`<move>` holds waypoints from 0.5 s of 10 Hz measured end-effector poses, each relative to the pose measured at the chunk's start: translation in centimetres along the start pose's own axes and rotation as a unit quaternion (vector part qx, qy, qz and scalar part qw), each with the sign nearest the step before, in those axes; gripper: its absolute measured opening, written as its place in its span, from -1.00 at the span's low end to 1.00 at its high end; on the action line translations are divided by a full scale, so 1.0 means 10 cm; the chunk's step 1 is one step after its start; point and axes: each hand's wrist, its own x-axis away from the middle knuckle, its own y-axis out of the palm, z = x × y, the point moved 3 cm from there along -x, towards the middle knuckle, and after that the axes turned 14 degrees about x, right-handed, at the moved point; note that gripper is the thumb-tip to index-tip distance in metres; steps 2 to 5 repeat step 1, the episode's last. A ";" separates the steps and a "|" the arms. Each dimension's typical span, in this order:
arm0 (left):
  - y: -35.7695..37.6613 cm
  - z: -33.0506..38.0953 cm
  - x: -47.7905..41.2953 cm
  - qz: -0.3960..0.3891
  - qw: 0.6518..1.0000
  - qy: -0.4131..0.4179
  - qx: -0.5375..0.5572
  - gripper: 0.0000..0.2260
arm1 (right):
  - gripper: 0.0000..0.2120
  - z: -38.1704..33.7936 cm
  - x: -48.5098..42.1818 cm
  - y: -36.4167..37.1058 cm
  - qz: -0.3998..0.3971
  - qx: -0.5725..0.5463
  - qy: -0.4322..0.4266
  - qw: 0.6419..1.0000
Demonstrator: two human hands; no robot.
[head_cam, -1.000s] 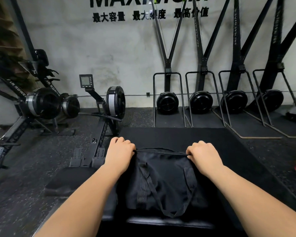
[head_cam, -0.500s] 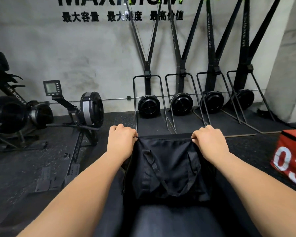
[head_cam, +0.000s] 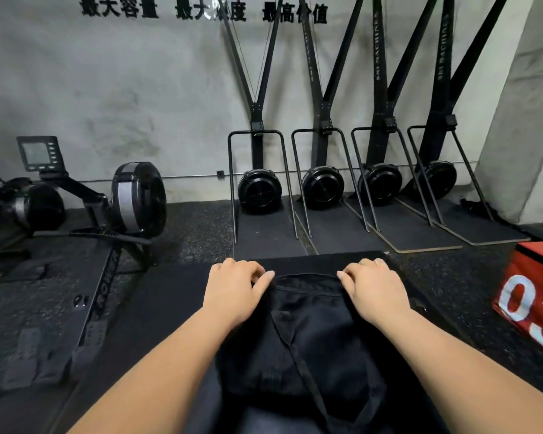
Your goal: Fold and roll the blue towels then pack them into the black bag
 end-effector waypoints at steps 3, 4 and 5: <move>0.13 -0.15 -0.24 0.005 0.997 -0.027 0.074 -0.65 | -0.60 -0.30 -0.26 0.10 -0.013 -0.078 -0.009 0.997; 0.13 -0.15 -0.24 0.005 0.997 -0.027 0.074 -0.65 | -0.60 -0.30 -0.26 0.10 -0.013 -0.078 -0.009 0.997; 0.13 -0.15 -0.24 0.005 0.997 -0.027 0.074 -0.65 | -0.60 -0.30 -0.26 0.10 -0.013 -0.078 -0.009 0.997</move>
